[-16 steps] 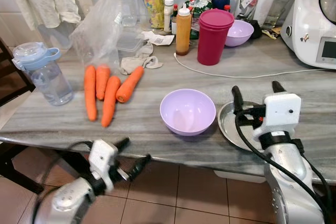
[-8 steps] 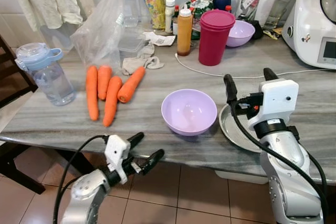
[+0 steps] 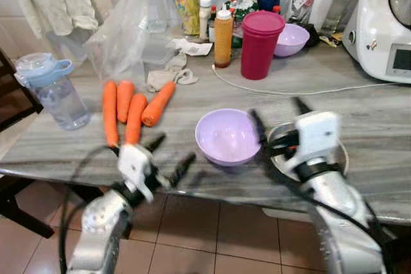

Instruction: Setting the table

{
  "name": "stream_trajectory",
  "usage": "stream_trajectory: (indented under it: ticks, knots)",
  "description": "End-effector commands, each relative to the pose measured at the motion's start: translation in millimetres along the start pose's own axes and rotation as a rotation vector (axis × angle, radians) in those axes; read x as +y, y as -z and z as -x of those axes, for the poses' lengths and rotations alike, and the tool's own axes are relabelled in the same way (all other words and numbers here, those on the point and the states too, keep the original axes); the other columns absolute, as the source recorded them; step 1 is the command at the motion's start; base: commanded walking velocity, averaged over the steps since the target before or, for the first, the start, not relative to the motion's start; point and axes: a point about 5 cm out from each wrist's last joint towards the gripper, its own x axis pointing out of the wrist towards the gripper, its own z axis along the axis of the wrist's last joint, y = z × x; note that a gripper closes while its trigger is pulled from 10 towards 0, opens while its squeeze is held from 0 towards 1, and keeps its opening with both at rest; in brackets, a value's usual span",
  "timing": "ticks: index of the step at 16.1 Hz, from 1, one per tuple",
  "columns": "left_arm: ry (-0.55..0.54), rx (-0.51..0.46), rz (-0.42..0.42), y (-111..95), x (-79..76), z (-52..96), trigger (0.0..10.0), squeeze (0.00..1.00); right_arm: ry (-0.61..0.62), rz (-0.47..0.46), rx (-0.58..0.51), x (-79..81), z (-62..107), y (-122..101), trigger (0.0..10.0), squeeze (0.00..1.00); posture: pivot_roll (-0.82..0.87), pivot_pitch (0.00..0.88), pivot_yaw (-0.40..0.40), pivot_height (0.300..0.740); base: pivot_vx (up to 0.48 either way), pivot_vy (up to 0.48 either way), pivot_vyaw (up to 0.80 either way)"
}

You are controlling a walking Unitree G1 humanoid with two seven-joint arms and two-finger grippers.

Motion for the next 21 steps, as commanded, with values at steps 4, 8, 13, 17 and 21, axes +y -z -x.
stream_trajectory:
  ticks: [4, 8, 13, 17, 21]
  knots:
    - [-0.190, -0.008, -0.105, -25, 15.6, 3.3, 10.0, 0.00, -0.205, -0.052, 0.028, 27.4, 5.5, 6, 10.0, 0.00, -0.23, 0.071, 0.063, 0.740, 0.000, 0.000, 0.00]
    - [-0.305, 0.041, -0.149, -16, 17.8, 6.3, 10.0, 0.00, -0.364, -0.171, 0.035, 40.6, 3.9, 6, 10.0, 0.00, -0.22, 0.070, 0.058, 0.740, 0.000, 0.000, 0.00]
    - [-0.399, 0.053, -0.188, -19, 27.1, 7.7, 10.0, 0.00, -0.551, -0.274, 0.050, 57.2, -4.6, 6, 10.0, 0.00, -0.21, 0.068, 0.053, 0.740, 0.000, 0.000, 0.00]
    - [-0.510, 0.074, -0.252, -18, 42.2, 19.0, 10.0, 0.00, -0.624, -0.395, 0.090, 67.1, -4.5, 11, 10.0, 0.00, -0.20, 0.070, 0.050, 0.740, 0.000, 0.000, 0.00]
    - [-0.533, 0.095, -0.269, -17, 49.3, 25.6, 10.0, 0.00, -0.671, -0.507, 0.153, 69.3, 0.6, 20, 10.0, 0.00, -0.20, 0.075, 0.051, 0.740, 0.000, 0.000, 0.00]
